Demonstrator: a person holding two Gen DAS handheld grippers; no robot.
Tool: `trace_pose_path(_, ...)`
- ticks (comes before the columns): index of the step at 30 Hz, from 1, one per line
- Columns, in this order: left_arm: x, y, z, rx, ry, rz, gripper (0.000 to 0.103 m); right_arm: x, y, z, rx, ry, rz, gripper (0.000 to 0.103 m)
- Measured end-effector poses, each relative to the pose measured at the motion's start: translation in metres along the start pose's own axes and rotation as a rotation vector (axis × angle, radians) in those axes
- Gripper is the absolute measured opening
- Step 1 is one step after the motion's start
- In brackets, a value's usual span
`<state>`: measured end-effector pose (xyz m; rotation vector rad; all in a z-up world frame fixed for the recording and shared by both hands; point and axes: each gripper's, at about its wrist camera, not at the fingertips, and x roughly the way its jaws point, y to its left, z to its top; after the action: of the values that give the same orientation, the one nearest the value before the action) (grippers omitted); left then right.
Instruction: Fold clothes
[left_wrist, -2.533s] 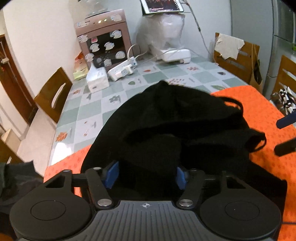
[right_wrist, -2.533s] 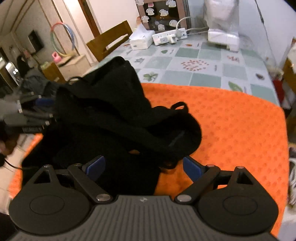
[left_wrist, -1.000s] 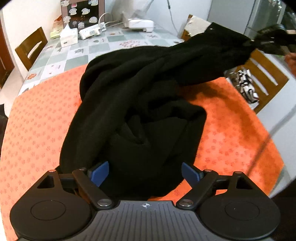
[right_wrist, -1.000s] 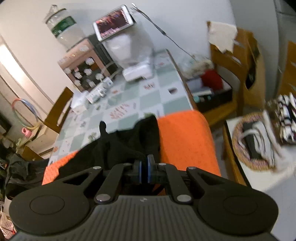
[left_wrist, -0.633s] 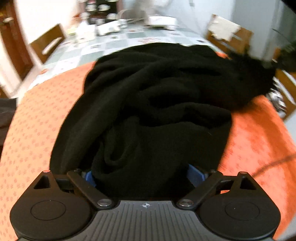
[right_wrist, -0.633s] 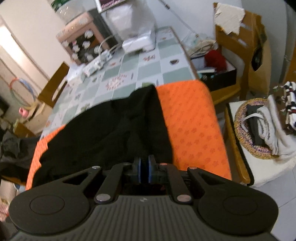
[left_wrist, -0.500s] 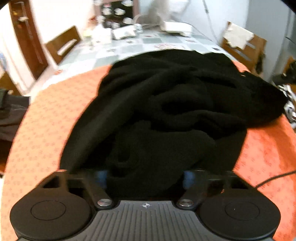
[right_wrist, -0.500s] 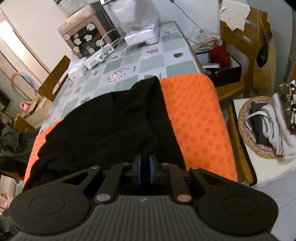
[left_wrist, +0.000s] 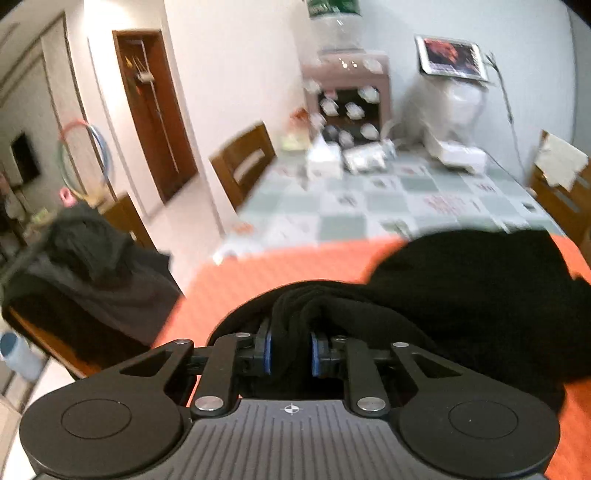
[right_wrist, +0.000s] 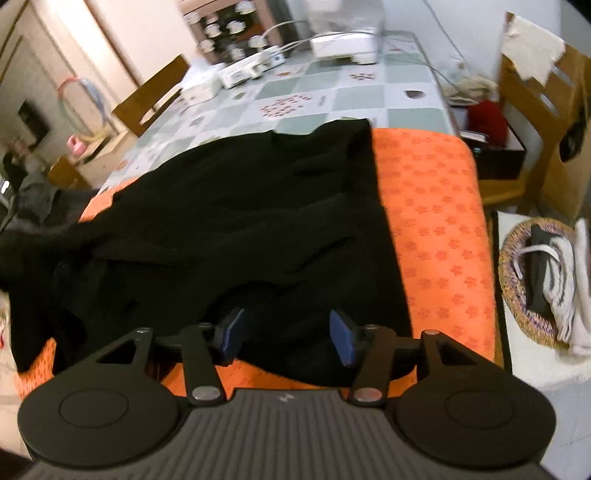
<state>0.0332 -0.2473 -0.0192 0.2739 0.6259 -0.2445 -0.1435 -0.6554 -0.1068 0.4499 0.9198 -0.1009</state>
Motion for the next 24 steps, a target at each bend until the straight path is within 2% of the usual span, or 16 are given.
trace_pose_path(5,0.033,0.018,0.056,0.058,-0.031,0.028,0.021,-0.004,0.012,-0.001,-0.017,-0.013,0.017,0.057)
trace_pose_path(8,0.055,0.021,0.067,0.105,0.038,-0.019,0.026,-0.004,0.016,-0.003,-0.003,-0.021,0.026,0.057)
trace_pose_path(11,0.074,0.021,0.069,0.097,0.112,-0.063,0.032,-0.003,0.019,-0.005,0.011,-0.020,0.033,0.057)
trace_pose_path(14,0.055,0.018,0.054,0.090,0.106,-0.119,0.051,-0.003,0.022,-0.010,0.003,-0.021,0.022,0.059)
trace_pose_path(16,0.042,0.016,0.045,0.086,0.101,-0.156,0.078,-0.004,0.023,-0.013,-0.003,-0.022,0.010,0.064)
trace_pose_path(18,0.028,0.015,0.035,0.082,0.097,-0.193,0.087,-0.003,0.022,-0.016,-0.006,-0.016,-0.001,0.065)
trace_pose_path(21,0.009,0.011,0.020,0.076,0.094,-0.250,0.091,-0.001,0.018,-0.020,-0.014,-0.001,-0.019,0.065)
trace_pose_path(24,-0.004,0.000,0.001,0.078,0.137,-0.310,0.094,0.000,0.015,-0.023,-0.048,0.011,-0.037,0.070)
